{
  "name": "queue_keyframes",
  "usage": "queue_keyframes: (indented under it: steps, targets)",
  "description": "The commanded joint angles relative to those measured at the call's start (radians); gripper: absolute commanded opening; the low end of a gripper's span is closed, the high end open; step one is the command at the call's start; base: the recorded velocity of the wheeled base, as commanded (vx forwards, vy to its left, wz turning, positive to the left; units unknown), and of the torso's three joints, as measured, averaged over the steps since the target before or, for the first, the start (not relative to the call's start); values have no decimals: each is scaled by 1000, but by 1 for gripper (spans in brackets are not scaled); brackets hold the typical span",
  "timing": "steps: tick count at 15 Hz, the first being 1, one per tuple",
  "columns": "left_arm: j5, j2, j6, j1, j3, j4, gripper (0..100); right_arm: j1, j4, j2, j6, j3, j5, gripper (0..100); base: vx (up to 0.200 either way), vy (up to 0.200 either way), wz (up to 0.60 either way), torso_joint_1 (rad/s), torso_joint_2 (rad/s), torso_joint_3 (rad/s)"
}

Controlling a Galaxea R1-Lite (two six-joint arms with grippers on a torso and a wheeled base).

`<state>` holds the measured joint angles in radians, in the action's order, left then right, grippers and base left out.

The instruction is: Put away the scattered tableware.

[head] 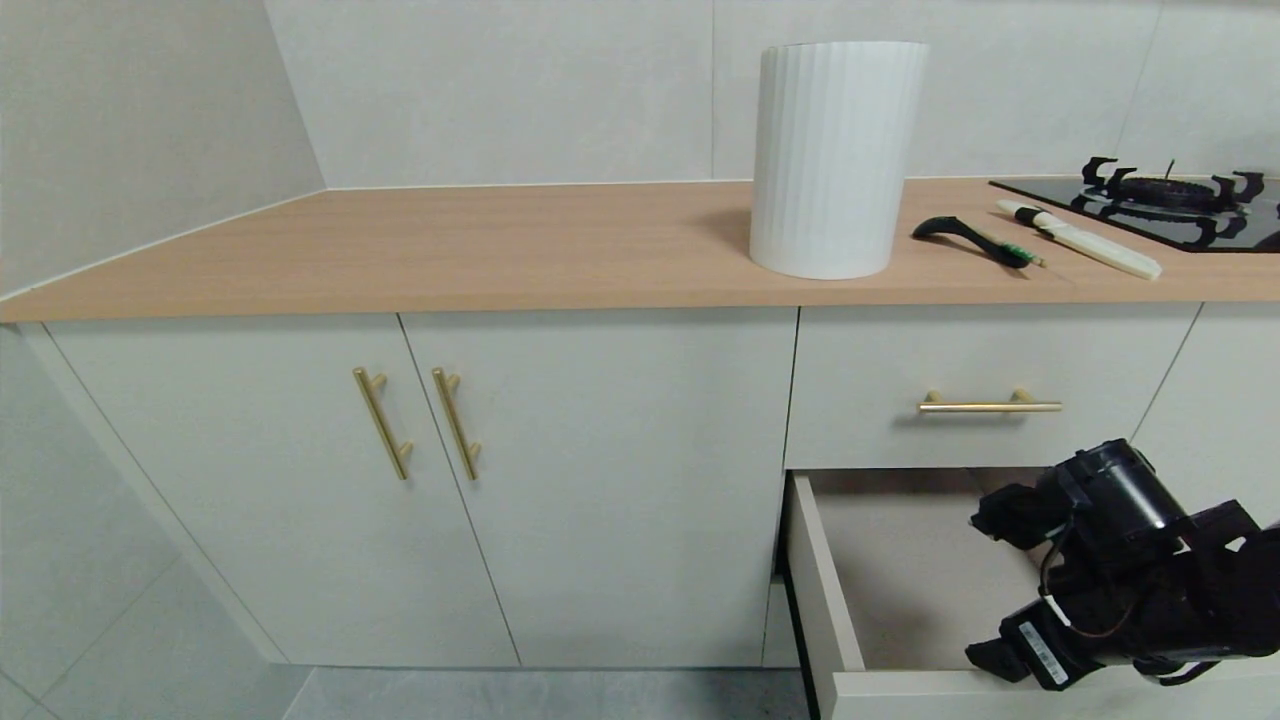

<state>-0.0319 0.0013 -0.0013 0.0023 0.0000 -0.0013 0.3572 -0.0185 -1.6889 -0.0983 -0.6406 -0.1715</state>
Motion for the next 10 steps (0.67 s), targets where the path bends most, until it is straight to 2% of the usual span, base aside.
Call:
queue_keyframes:
  steps: [1, 8, 10]
  targets:
    - [0, 0, 0, 1, 0, 0, 100, 16, -35, 29, -17, 3, -6, 100, 0, 0, 0, 0, 0, 0]
    - [0, 0, 0, 1, 0, 0, 100, 63, -227, 86, -67, 4, -14, 100, 0, 0, 0, 0, 0, 0]
    - [0, 0, 0, 1, 0, 0, 100, 100, -304, 106, -87, 7, -16, 100, 0, 0, 0, 0, 0, 0]
